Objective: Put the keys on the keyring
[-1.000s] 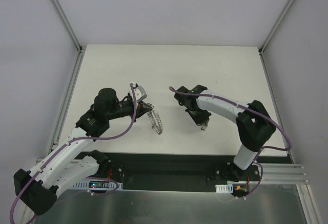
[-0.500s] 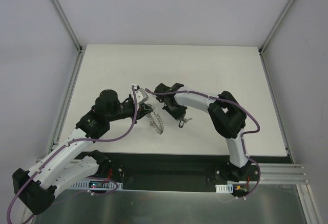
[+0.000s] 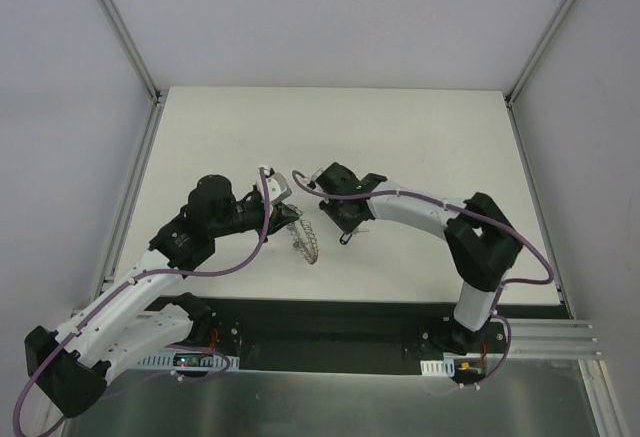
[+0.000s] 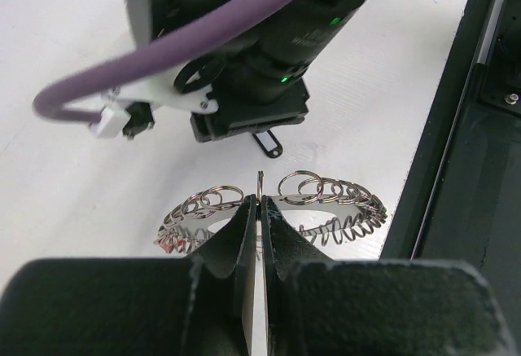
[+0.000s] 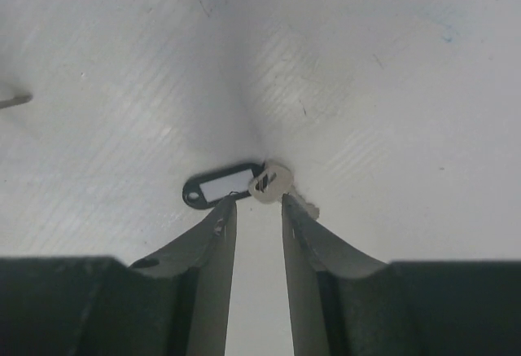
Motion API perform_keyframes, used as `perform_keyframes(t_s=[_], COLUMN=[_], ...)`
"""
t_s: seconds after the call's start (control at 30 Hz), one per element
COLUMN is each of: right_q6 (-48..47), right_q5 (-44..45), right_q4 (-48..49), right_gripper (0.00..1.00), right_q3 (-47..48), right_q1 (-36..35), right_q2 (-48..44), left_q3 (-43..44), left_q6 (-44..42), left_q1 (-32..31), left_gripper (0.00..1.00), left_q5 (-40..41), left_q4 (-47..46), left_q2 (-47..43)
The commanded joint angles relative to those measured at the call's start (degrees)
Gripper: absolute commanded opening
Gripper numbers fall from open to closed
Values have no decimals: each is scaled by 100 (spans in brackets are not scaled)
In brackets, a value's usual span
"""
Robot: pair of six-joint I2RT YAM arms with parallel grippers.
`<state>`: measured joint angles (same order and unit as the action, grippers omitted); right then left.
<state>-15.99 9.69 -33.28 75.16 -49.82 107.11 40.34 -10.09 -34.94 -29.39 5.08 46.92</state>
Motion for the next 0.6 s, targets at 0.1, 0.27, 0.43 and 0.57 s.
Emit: perform_keyframes(t_s=[0.1,0.27,0.43,0.57], right_q6=[-63,113,227,289], right_q5=[-99,-283,-398,-433], right_q4=[2190,3309,4066,4276], right_gripper=[31,25,22,22], right_q3=[-1564,-2408,-2857,-2980], right_q1=[104,219,227,236], right_q2=[-1498,-1711,-1702,-1685], left_q3=[36,45,45,62], left_q6=[-72,-72,-55,-64], left_q1=[-48,-48,-48,-48], left_gripper=[0,0,0,0], left_q5=[3,21,64,65], left_q4=[-297,-297,-297,-297], left_q2=[46,134,204,265])
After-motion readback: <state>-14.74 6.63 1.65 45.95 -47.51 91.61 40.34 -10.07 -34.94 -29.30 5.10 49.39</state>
